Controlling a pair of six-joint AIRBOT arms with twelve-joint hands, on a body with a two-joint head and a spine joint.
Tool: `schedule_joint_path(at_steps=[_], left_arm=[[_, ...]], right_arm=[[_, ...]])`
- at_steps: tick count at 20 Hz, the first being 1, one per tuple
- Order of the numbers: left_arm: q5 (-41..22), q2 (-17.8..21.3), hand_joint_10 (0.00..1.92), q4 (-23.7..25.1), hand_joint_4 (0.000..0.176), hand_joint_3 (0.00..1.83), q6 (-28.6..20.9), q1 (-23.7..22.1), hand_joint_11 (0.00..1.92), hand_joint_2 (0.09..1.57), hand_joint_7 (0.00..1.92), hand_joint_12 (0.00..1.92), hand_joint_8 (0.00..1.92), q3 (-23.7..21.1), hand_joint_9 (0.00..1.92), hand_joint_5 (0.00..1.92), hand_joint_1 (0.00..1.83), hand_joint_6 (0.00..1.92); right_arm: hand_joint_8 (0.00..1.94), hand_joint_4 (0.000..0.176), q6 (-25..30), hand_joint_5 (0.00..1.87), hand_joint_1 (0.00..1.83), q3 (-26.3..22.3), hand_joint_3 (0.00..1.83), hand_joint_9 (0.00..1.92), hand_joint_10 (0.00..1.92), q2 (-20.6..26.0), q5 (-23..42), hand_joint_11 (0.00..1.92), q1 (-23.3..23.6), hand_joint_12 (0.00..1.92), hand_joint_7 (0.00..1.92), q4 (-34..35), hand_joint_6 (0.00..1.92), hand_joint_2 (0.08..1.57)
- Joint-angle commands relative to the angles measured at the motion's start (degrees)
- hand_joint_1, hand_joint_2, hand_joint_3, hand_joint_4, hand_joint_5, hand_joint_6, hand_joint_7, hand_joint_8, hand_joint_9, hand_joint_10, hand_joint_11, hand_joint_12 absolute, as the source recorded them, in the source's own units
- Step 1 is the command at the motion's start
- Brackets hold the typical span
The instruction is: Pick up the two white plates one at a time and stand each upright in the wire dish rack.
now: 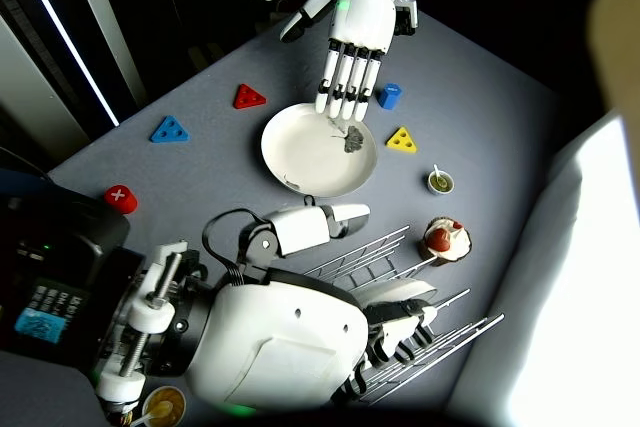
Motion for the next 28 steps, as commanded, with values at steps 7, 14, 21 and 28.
schedule_joint_path(at_steps=[7, 14, 21, 28], left_arm=[[-2.88, -0.05, 0.0, -2.92, 0.0, 0.0, -0.1, -0.49, 0.13, 0.94, 0.13, 0.0, 0.0, 0.36, 0.12, 0.12, 0.02, 0.0], [-1.91, -0.63, 0.0, -2.41, 0.0, 0.0, -0.1, 1.05, 0.14, 0.94, 0.14, 0.0, 0.0, 0.85, 0.13, 0.12, 0.02, 0.0], [-1.35, -1.13, 0.0, -2.18, 0.0, 0.0, -0.1, 2.0, 0.14, 0.94, 0.13, 0.01, 0.0, 0.83, 0.12, 0.12, 0.0, 0.0], [-1.03, -1.28, 0.01, -1.83, 0.0, 0.0, -0.1, 3.56, 0.14, 0.94, 0.12, 0.01, 0.0, 0.36, 0.12, 0.11, 0.02, 0.0]], right_arm=[[0.0, 0.111, 0.69, 0.36, 0.64, 1.49, 0.0, 0.5, 0.0, 0.38, 7.75, 0.66, 0.73, 0.0, 0.42, -1.88, 0.0, 0.89], [0.0, 0.101, 27.48, 0.29, 0.61, -0.08, 0.0, 0.42, 0.0, 0.52, 21.18, 0.54, 0.81, 0.0, 0.32, -40.46, 0.01, 0.88], [0.0, 0.0, 46.48, 0.13, 0.55, -0.18, 0.0, 0.22, 0.0, 1.55, 44.84, 0.3, -0.76, 0.0, 0.18, -75.23, 0.0, 0.86], [0.0, 0.0, 43.4, 0.1, 0.83, -2.63, 0.0, 0.19, 0.0, 2.04, 52.02, 0.25, -8.69, 0.0, 0.17, -81.73, 0.0, 0.86]])
